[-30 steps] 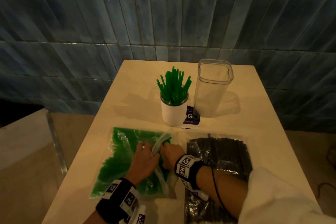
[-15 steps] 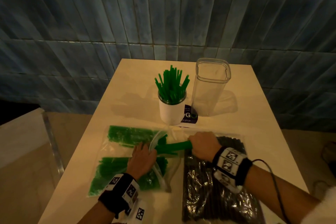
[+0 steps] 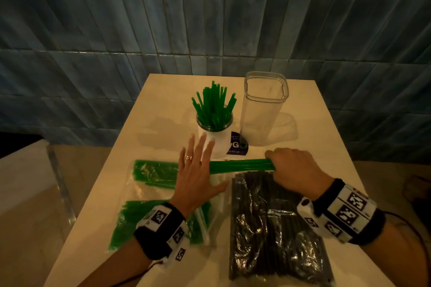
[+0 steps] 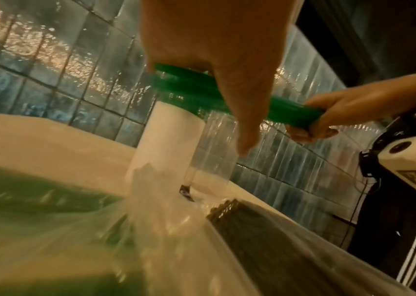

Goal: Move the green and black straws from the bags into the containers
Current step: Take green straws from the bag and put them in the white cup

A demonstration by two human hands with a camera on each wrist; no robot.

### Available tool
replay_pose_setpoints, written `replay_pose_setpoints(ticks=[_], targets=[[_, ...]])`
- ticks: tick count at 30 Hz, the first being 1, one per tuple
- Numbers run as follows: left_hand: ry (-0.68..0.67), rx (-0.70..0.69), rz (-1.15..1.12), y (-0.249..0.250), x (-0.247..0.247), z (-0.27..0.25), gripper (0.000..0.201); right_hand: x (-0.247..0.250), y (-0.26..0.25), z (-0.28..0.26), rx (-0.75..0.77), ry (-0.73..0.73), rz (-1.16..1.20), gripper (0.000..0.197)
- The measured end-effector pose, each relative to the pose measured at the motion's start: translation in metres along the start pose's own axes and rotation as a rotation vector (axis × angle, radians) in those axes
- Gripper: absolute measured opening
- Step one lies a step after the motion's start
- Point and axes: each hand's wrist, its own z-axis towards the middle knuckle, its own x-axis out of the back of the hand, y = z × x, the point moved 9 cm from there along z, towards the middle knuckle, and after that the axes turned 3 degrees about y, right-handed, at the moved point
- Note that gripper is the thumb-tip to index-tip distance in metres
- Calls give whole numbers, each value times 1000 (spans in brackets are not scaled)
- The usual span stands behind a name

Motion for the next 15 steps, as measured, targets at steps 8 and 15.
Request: replay_pose_setpoints(ticks=[8,15], targets=[[-55,84,-415,-3,10,11,26,80,-44,-8,296,444,578,76],[165,174,-881,7,25,18,44,125,-51,-25,287,1082,863,41]])
